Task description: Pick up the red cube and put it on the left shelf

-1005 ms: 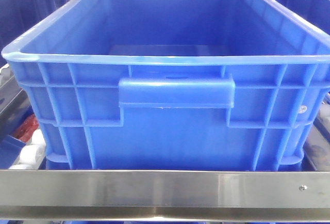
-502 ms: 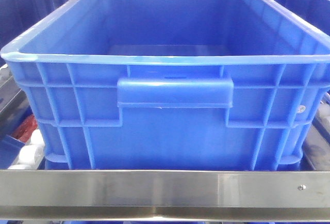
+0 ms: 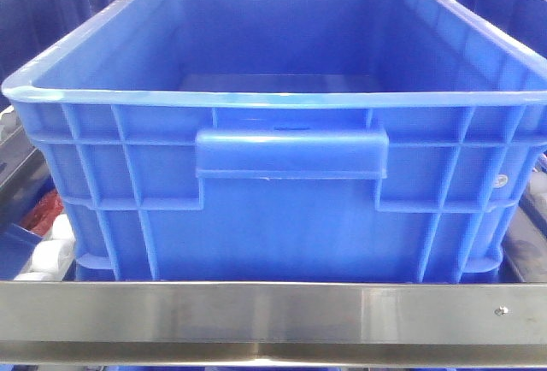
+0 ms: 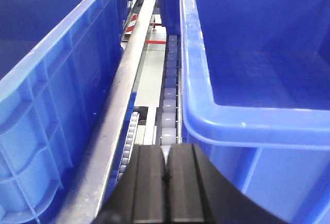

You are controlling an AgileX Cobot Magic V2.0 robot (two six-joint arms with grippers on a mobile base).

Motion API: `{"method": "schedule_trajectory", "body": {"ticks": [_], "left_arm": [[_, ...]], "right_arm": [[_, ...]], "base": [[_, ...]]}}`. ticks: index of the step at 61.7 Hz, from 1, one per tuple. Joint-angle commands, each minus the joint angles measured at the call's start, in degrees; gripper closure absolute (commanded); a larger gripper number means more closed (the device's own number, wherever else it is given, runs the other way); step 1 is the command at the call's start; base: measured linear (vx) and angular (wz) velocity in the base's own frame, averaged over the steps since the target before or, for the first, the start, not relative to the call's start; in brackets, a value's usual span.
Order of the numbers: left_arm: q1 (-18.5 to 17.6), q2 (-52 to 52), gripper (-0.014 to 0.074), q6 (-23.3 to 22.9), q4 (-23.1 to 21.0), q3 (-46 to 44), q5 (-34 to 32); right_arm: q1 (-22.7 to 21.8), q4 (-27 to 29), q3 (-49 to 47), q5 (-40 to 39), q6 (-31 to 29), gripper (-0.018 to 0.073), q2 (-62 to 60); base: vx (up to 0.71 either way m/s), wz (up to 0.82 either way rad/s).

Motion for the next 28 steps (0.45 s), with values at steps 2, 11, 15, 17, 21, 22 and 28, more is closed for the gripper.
{"method": "schedule_trajectory", "body": {"ticks": [2,11,15,17,21,22,28], "left_arm": [[-0.3,0.4,0.0491,0.0,-0.3,1.3,-5.2],[-0.3,0.4,0.0491,0.0,-0.3,1.3,-5.2],[-0.3,0.4,0.0491,0.0,-0.3,1.3,-5.2],[-0.3,0.4,0.0491,0.0,-0.3,1.3,-5.2],[-0.3,0.4,0.0491,0.0,-0.3,1.3,-5.2],[-0.3,0.4,0.0491,0.0,-0.3,1.3,-5.2],[-0.3,0.4,0.0491,0.0,-0.3,1.3,-5.2]], "right_arm": [[0.0,-0.8,-1.5,-5.4,-0.1,0.0509,-1.1],[0.0,-0.8,-1.5,-5.4,-0.1,0.0509,-1.1],[0.0,-0.8,-1.5,-5.4,-0.1,0.0509,-1.1],[0.0,-0.8,-1.5,-5.4,-0.1,0.0509,-1.1],[0.0,-0.8,-1.5,-5.4,-0.1,0.0509,-1.1],[0.0,-0.8,-1.5,-5.4,-0.1,0.0509,-1.1],[0.0,-0.8,-1.5,-5.4,-0.1,0.0509,-1.1]], "base": [[0.00,0.00],[0.00,0.00],[0.00,0.00],[0.00,0.00],[0.00,0.00],[0.00,0.00],[0.00,0.00]]}}
